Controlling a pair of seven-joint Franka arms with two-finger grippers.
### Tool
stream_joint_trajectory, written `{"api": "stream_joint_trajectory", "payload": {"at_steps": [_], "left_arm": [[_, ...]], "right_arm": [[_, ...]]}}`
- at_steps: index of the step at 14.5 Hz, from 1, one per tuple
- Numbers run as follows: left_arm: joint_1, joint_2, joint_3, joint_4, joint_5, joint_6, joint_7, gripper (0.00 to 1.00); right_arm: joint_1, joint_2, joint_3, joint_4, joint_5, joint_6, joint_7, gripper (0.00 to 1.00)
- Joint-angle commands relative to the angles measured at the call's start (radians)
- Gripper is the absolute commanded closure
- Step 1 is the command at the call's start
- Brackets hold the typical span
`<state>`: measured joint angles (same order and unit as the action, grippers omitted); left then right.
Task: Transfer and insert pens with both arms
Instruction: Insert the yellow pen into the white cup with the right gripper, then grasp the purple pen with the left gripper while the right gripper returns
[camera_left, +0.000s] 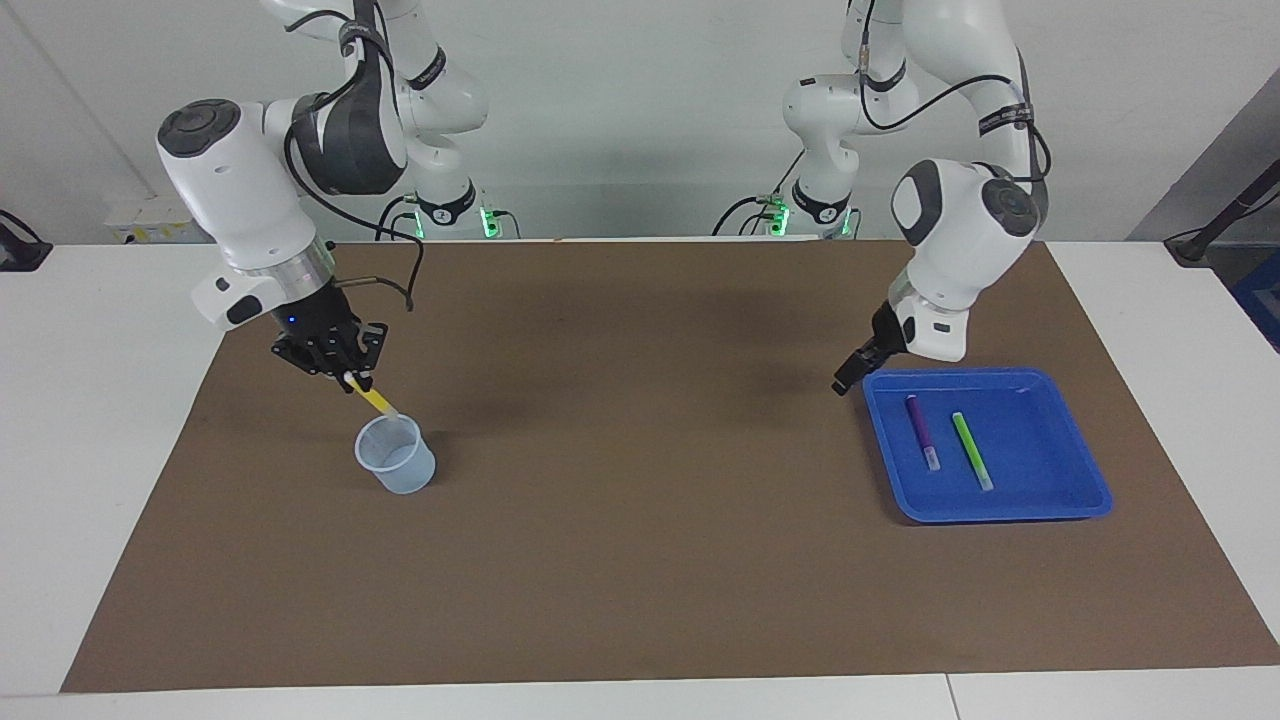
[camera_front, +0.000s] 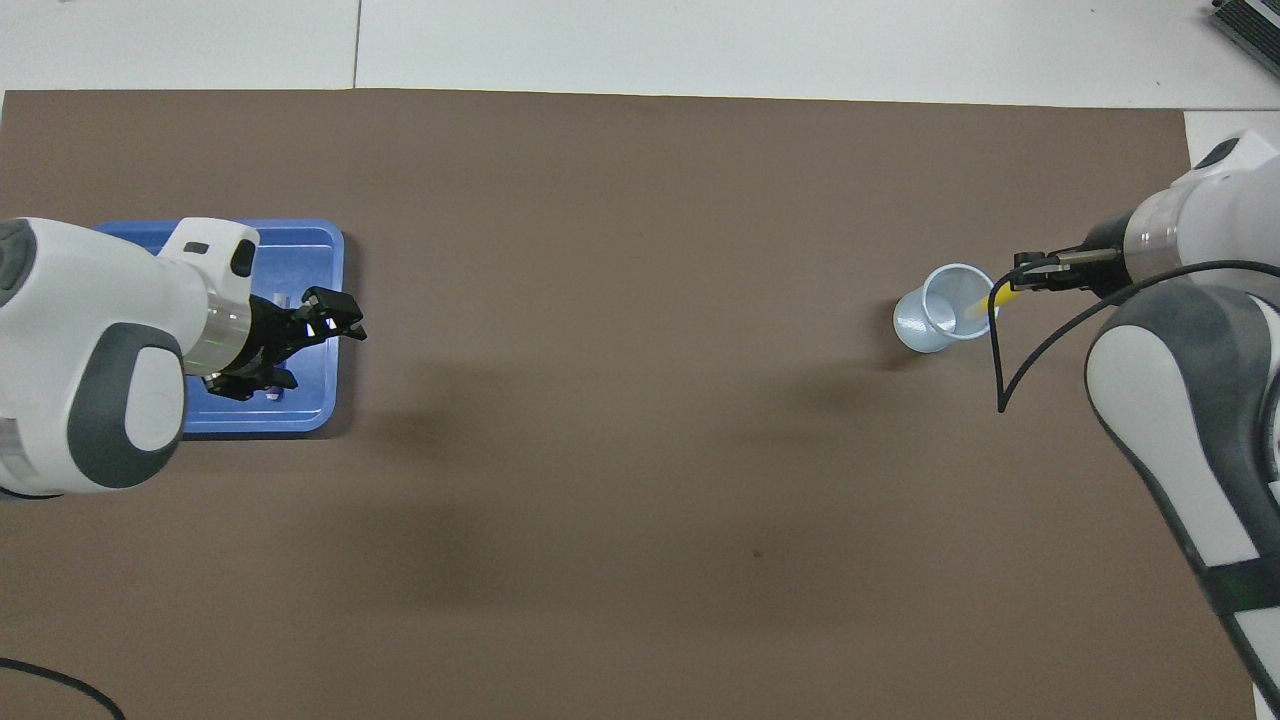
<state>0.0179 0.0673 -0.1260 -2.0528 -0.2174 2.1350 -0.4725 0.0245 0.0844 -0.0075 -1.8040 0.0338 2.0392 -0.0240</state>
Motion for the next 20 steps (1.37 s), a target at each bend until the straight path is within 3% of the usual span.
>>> {"api": "stream_joint_trajectory", "payload": {"at_steps": [1, 6, 11, 12, 13, 17, 18, 20], "left_arm": [[0.066, -0.029, -0.007, -0.029, 0.030, 0.017, 0.164, 0.00], [0.126, 0.047, -0.007, 0.052, 0.257, 0.094, 0.385, 0.01], [0.136, 0.207, -0.014, 0.144, 0.259, 0.091, 0.422, 0.05], [0.136, 0.239, -0.015, 0.167, 0.254, 0.091, 0.422, 0.06], [0.129, 0.261, -0.014, 0.186, 0.245, 0.092, 0.422, 0.07], [0.087, 0.307, -0.014, 0.201, 0.202, 0.114, 0.417, 0.15], [0.080, 0.312, -0.014, 0.195, 0.202, 0.117, 0.419, 0.17], [0.077, 0.315, -0.011, 0.186, 0.211, 0.103, 0.419, 0.20]], "right_arm": [[-0.017, 0.012, 0.012, -0.011, -0.038, 0.059, -0.046, 1.00], [-0.020, 0.047, 0.014, -0.020, -0.038, 0.090, -0.051, 1.00], [-0.015, 0.052, 0.014, -0.086, -0.037, 0.164, -0.044, 1.00], [-0.015, 0.055, 0.015, -0.086, -0.035, 0.164, -0.028, 0.83], [-0.014, 0.060, 0.015, -0.086, -0.035, 0.165, 0.002, 0.59], [-0.006, 0.060, 0.015, -0.086, -0.035, 0.164, 0.030, 0.15], [-0.008, 0.060, 0.015, -0.086, -0.035, 0.164, 0.029, 0.00], [-0.006, 0.058, 0.015, -0.081, -0.035, 0.153, 0.029, 0.00]]}}
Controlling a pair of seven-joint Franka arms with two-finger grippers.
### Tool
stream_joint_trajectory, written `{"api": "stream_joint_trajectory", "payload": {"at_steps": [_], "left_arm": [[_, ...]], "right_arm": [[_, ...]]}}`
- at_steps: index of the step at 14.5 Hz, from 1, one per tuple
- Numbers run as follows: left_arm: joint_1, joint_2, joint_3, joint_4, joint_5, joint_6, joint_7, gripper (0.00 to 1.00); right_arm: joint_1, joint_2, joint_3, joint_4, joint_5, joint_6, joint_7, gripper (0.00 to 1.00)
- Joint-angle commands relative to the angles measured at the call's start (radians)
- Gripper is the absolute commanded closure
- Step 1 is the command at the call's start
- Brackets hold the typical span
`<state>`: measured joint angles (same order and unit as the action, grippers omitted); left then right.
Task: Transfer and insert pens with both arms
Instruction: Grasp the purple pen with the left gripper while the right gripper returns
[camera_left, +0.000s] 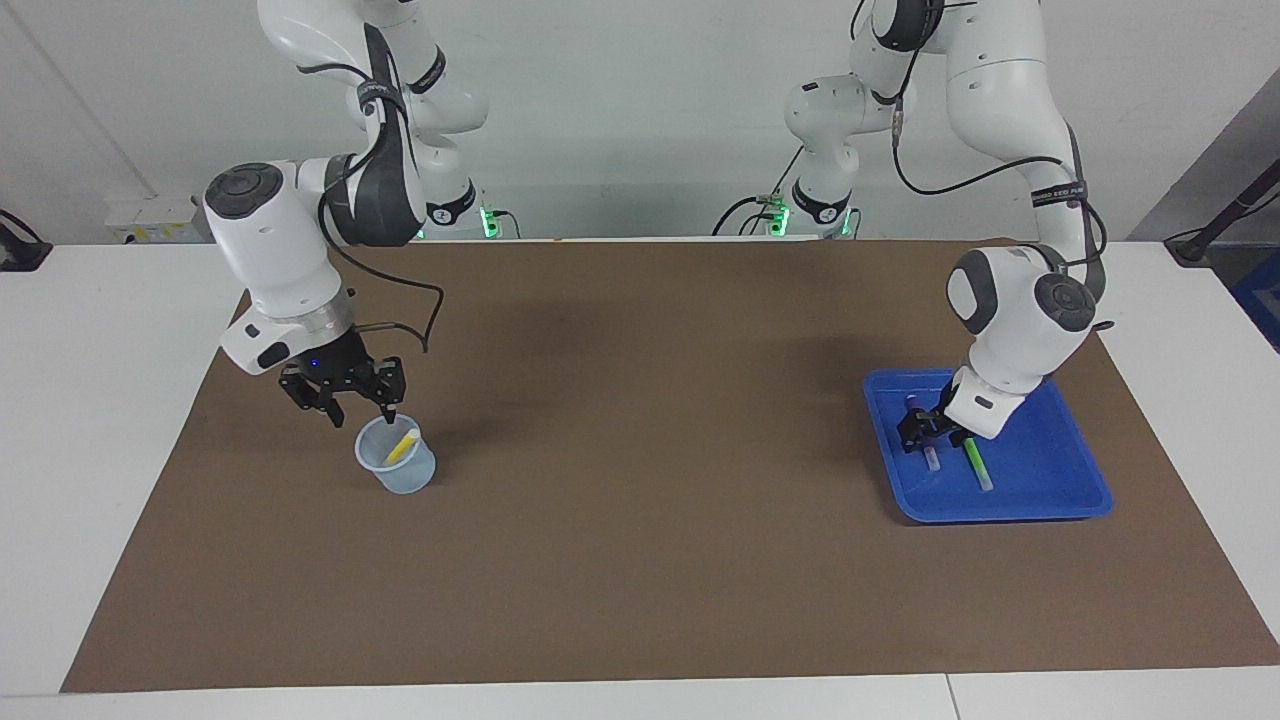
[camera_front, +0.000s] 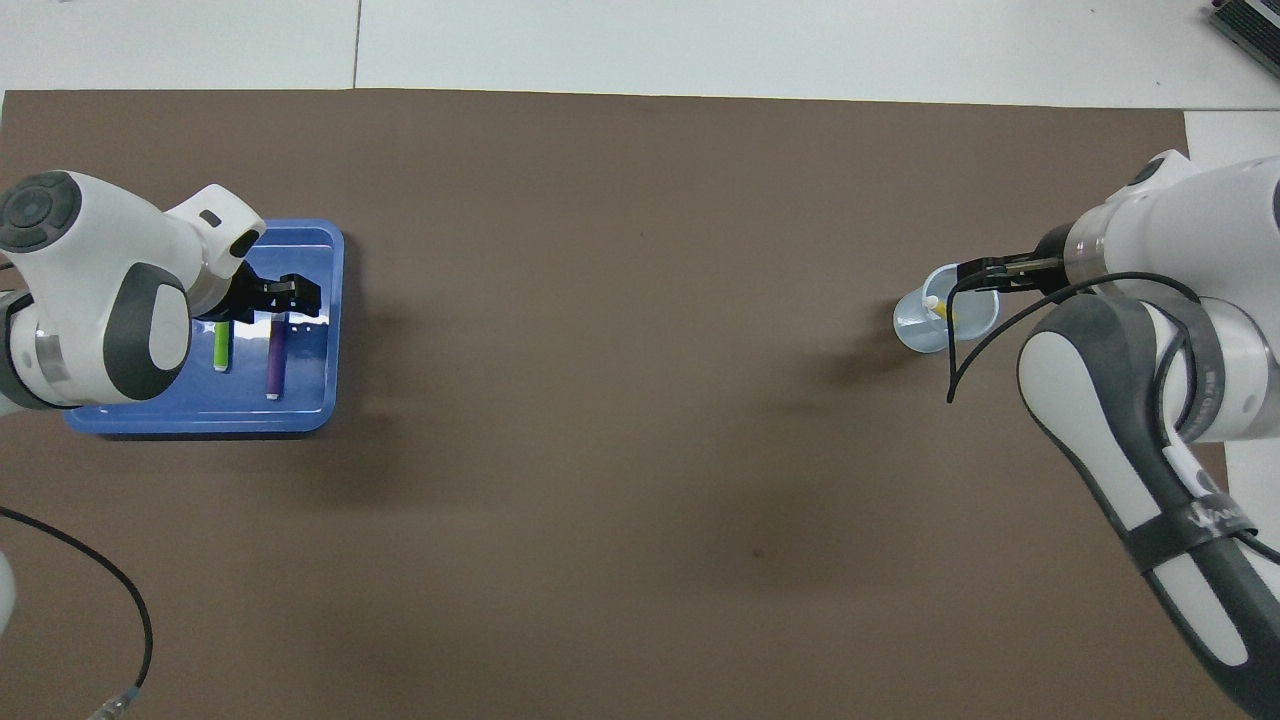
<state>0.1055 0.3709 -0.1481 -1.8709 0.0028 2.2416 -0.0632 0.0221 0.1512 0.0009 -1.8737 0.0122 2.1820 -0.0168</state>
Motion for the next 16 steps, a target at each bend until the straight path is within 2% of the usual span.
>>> {"api": "stream_joint_trajectory", "payload": {"at_steps": [1, 5, 7, 11, 12, 14, 16], "left_arm": [[-0.010, 0.011, 0.012, -0.008, -0.006, -0.007, 0.011, 0.22], [-0.007, -0.003, 0.012, -0.051, -0.004, -0.013, 0.032, 0.23], [-0.003, -0.009, 0.012, -0.060, -0.004, -0.031, 0.036, 0.23], [0.005, -0.020, 0.013, -0.085, -0.004, -0.045, 0.080, 0.31], [0.005, -0.020, 0.012, -0.085, -0.004, -0.045, 0.080, 0.40], [0.005, -0.018, 0.010, -0.082, -0.004, -0.043, 0.080, 0.75], [0.005, -0.018, 0.010, -0.077, -0.004, -0.042, 0.080, 0.97]], "right_arm": [[0.001, -0.015, 0.008, -0.009, -0.014, 0.002, 0.024, 0.00], [0.036, -0.044, 0.011, -0.002, 0.000, -0.036, 0.046, 0.00], [0.067, -0.070, 0.013, -0.001, 0.023, -0.063, 0.127, 0.00], [0.145, -0.085, 0.014, 0.002, 0.181, -0.059, 0.312, 0.00], [0.174, -0.084, 0.014, 0.002, 0.199, -0.051, 0.358, 0.00], [0.219, -0.085, 0.014, 0.002, 0.201, -0.042, 0.449, 0.00], [0.257, -0.084, 0.014, 0.002, 0.221, -0.016, 0.547, 0.00]]}}
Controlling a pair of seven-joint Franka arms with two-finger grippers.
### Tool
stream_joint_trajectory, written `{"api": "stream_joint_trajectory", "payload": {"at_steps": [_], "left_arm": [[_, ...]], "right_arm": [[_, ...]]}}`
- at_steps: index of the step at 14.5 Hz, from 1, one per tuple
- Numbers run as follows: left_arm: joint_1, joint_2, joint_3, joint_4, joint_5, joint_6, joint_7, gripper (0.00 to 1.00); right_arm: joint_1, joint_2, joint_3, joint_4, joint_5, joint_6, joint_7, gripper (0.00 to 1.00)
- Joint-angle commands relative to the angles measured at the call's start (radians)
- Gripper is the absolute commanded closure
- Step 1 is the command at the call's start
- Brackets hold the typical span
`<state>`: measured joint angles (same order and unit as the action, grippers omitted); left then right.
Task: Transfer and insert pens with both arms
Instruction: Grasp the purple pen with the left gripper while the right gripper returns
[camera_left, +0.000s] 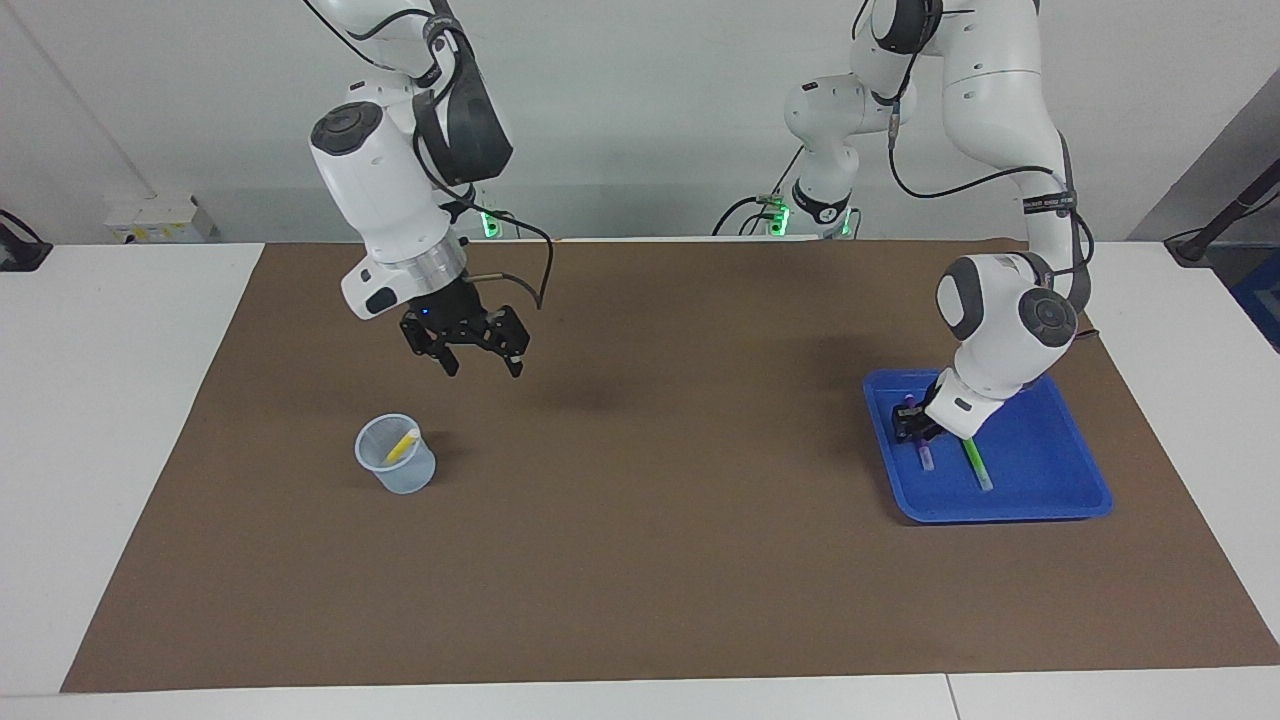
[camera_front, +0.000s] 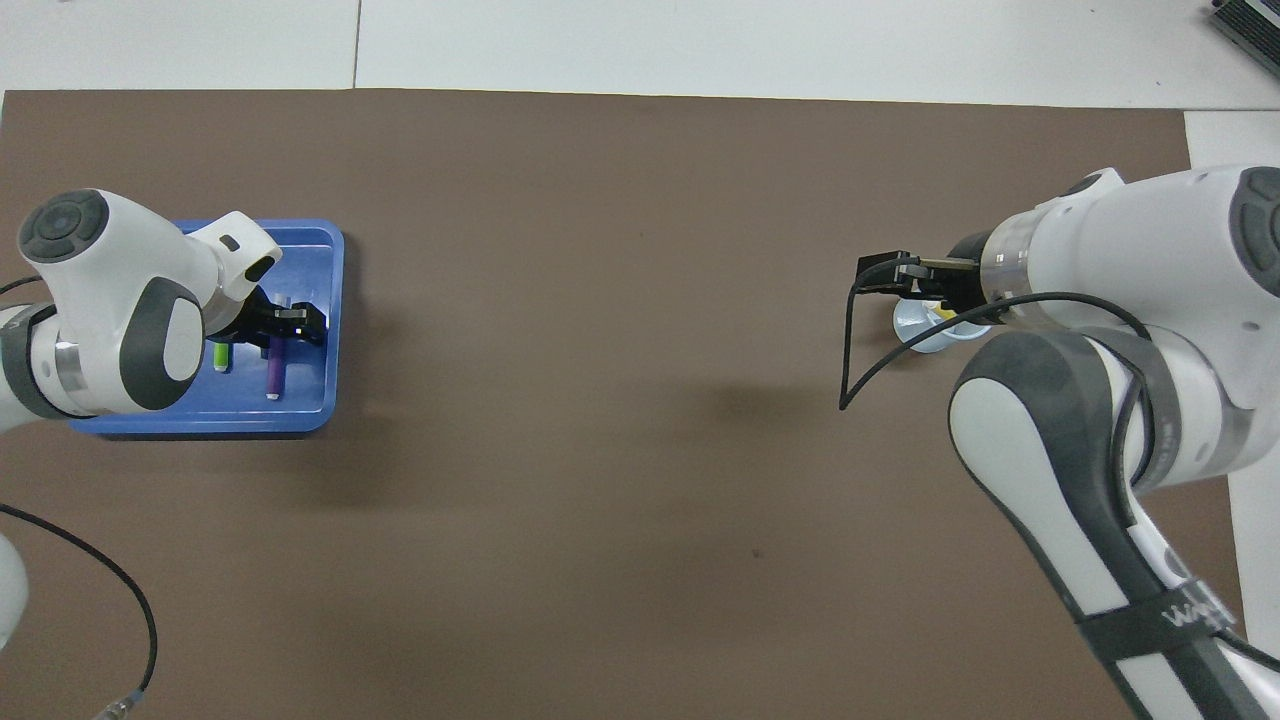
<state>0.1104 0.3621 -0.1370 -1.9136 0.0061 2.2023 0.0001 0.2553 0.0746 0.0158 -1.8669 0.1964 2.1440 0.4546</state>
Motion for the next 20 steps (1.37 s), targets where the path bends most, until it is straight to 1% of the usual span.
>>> {"api": "stream_joint_trajectory", "payload": {"at_steps": [1, 3, 6, 9, 11, 13, 14, 16, 18, 20], "left_arm": [[0.000, -0.009, -0.001, -0.035, -0.008, -0.003, 0.017, 1.00], [0.002, -0.009, -0.001, -0.031, -0.008, -0.009, 0.018, 1.00], [0.014, -0.012, -0.004, -0.002, -0.015, -0.056, 0.018, 1.00], [0.012, -0.086, -0.003, 0.015, -0.017, -0.081, 0.015, 1.00], [0.014, -0.106, -0.001, 0.033, -0.018, -0.087, 0.015, 1.00], [0.017, -0.111, 0.002, 0.035, -0.023, -0.102, 0.009, 1.00], [0.020, -0.121, 0.002, 0.021, -0.062, -0.128, -0.008, 1.00], [0.015, -0.126, 0.002, 0.022, -0.203, -0.157, -0.095, 1.00], [0.005, -0.126, -0.004, 0.033, -0.247, -0.179, -0.187, 1.00], [-0.021, -0.126, -0.009, 0.033, -0.299, -0.177, -0.317, 1.00]], "right_arm": [[0.042, -0.007, 0.000, -0.008, 0.055, 0.031, 0.126, 0.00], [0.067, -0.006, 0.000, -0.014, 0.096, 0.060, 0.226, 0.00], [0.100, 0.005, 0.000, -0.017, 0.138, 0.103, 0.324, 0.00], [0.117, 0.014, 0.000, -0.020, 0.247, 0.174, 0.465, 0.00], [0.154, 0.027, 0.000, -0.024, 0.274, 0.220, 0.518, 0.00], [0.195, 0.045, 0.000, -0.031, 0.279, 0.295, 0.623, 0.00], [0.212, 0.053, 0.000, -0.029, 0.279, 0.319, 0.668, 0.00], [0.251, 0.070, 0.000, -0.031, 0.288, 0.341, 0.746, 0.00], [0.262, 0.082, 0.000, -0.032, 0.293, 0.355, 0.801, 0.00], [0.294, 0.093, 0.000, -0.047, 0.297, 0.410, 0.869, 0.01]]}}
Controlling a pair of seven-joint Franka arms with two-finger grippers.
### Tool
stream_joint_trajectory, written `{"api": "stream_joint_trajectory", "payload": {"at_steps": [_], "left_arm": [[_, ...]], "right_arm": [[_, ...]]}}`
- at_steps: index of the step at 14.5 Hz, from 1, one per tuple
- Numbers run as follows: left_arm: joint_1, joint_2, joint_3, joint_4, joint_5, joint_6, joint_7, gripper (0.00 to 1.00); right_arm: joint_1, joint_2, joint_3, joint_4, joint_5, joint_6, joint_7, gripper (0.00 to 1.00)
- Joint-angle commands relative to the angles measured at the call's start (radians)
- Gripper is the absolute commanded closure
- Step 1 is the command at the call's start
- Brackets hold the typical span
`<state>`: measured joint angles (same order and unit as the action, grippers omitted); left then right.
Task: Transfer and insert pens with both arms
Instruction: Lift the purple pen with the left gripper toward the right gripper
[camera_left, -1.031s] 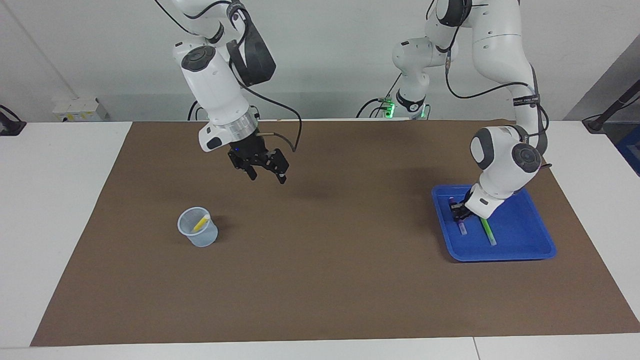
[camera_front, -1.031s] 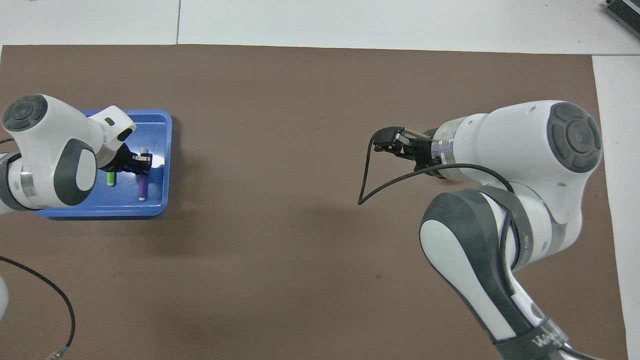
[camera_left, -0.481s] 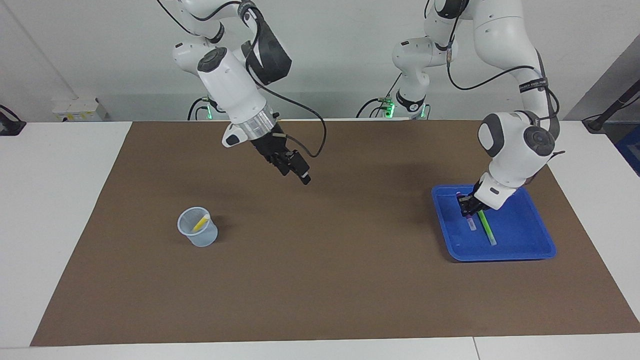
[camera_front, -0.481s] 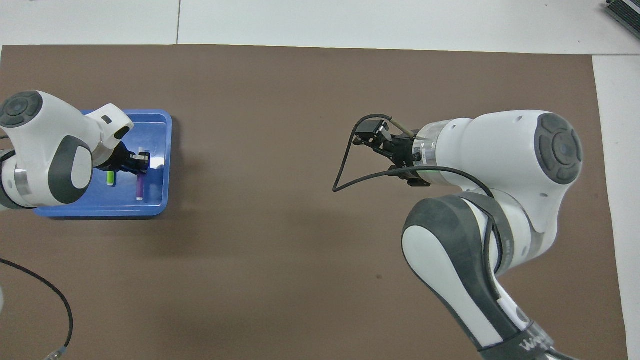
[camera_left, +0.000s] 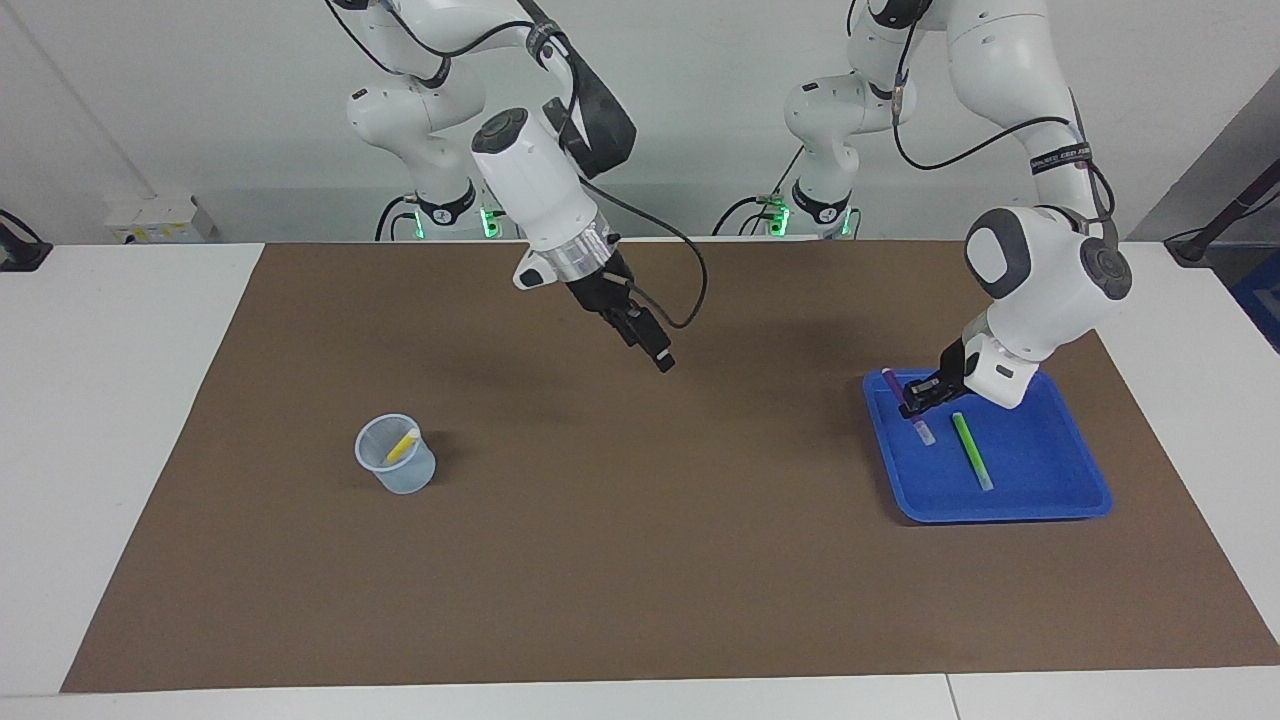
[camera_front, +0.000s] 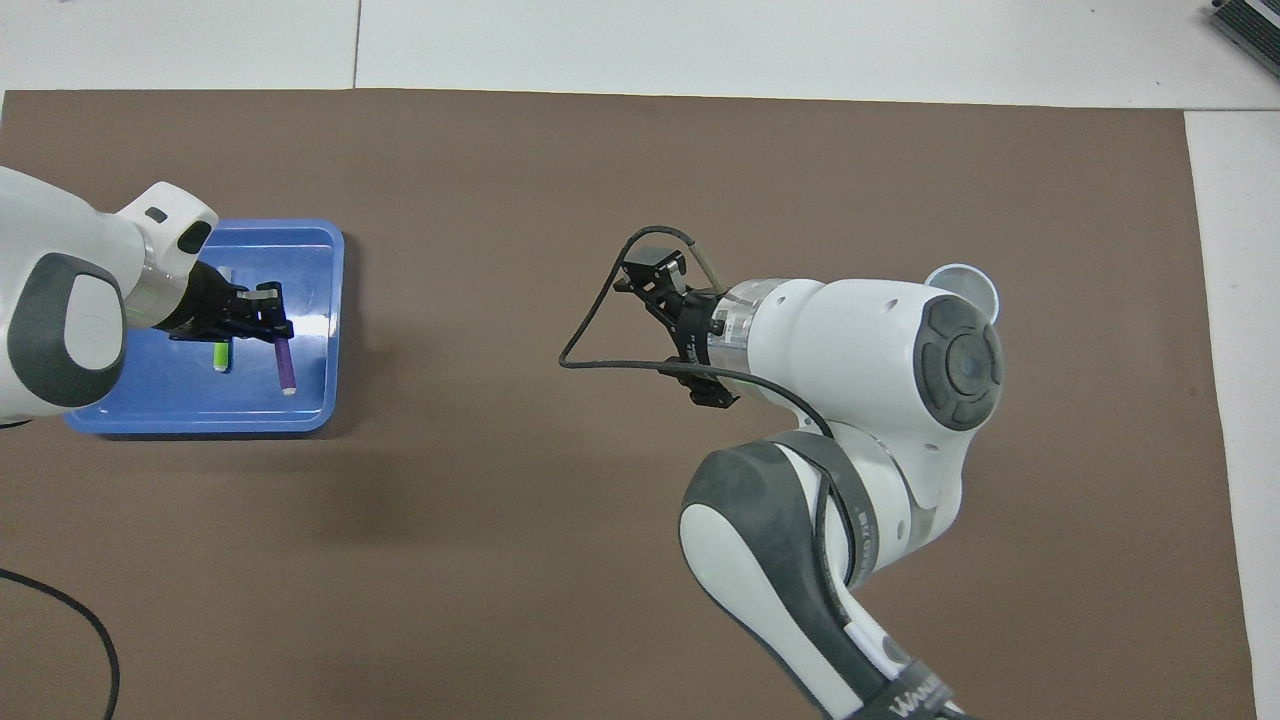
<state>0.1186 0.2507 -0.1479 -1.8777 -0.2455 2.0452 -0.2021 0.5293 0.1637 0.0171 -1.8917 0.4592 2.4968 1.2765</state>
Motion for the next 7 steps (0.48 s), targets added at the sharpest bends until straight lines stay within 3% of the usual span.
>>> {"api": "stream_joint_trajectory", "payload": {"at_steps": [1, 7], "left_arm": [[-0.043, -0.014, 0.002, -0.003, -0.091, -0.020, -0.188, 1.00], [-0.192, -0.010, 0.002, 0.000, -0.340, 0.085, -0.690, 1.00]], "right_arm": [[0.023, 0.013, -0.002, -0.024, 0.048, 0.086, 0.073, 0.02], [0.092, 0.060, -0.002, -0.023, 0.081, 0.179, 0.139, 0.05]]}}
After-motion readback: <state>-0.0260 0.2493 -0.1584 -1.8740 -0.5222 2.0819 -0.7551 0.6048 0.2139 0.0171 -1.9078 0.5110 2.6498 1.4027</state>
